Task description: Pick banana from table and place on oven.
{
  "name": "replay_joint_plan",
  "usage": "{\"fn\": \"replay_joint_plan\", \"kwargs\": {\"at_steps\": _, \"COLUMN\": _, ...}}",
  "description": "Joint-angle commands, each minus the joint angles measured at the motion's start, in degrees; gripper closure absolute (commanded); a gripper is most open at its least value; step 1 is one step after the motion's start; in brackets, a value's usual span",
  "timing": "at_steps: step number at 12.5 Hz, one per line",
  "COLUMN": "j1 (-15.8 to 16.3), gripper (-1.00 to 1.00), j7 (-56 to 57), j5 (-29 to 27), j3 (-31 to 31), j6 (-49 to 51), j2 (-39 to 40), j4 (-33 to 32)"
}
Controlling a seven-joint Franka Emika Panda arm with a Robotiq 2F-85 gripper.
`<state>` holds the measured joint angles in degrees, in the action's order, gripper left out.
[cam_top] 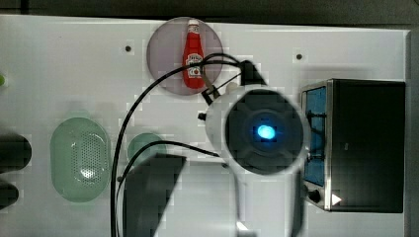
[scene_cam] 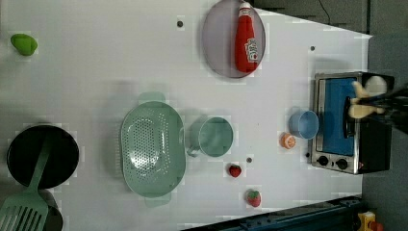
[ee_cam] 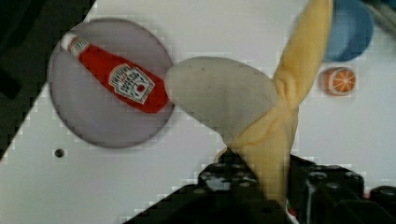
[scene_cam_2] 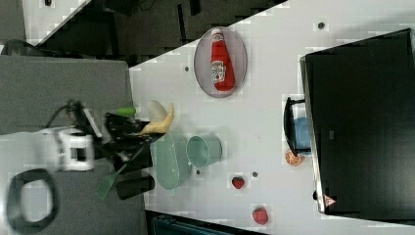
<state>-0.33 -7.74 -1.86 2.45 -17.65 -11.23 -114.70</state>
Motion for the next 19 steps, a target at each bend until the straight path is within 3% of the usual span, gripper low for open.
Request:
{"fn": "replay_joint_plan", "kwargs": {"at_steps": 1, "j1": -1.48, "gripper": 0.57, "j7": -0.68, "j5": 1.47, "j3": 4.58, "j6": 3.69, "j2": 1.89, "j4": 3.67}}
{"fn": "replay_joint_plan", "kwargs": {"at_steps": 6, "j1": -3.03, "gripper": 0.57, "j7": 14.26, "j5": 1.79, "j3": 16.24, "j6": 3.05, "j2": 4.83, "j4": 5.02}}
{"fn": "replay_joint_plan", "kwargs": {"at_steps": 10, "j1": -3.52, "gripper": 0.57, "j7": 29.83, "j5": 2.37, "j3": 25.38, "j6": -6.21, "j2": 12.09, "j4": 5.56}}
{"fn": "replay_joint_plan", "kwargs": {"at_steps": 17, "j1": -4.22, "gripper": 0.57, "j7": 51.43, "j5": 2.32, "j3": 33.62, "j6": -11.64, "j2": 23.19, "j4": 9.78}}
{"fn": "replay_joint_plan", "kwargs": {"at_steps": 19, "j1": -4.26, "gripper": 0.27, "j7": 53.06, "j5": 2.08, "j3": 33.88, "j6": -11.32, "j2": 23.65, "j4": 9.85}}
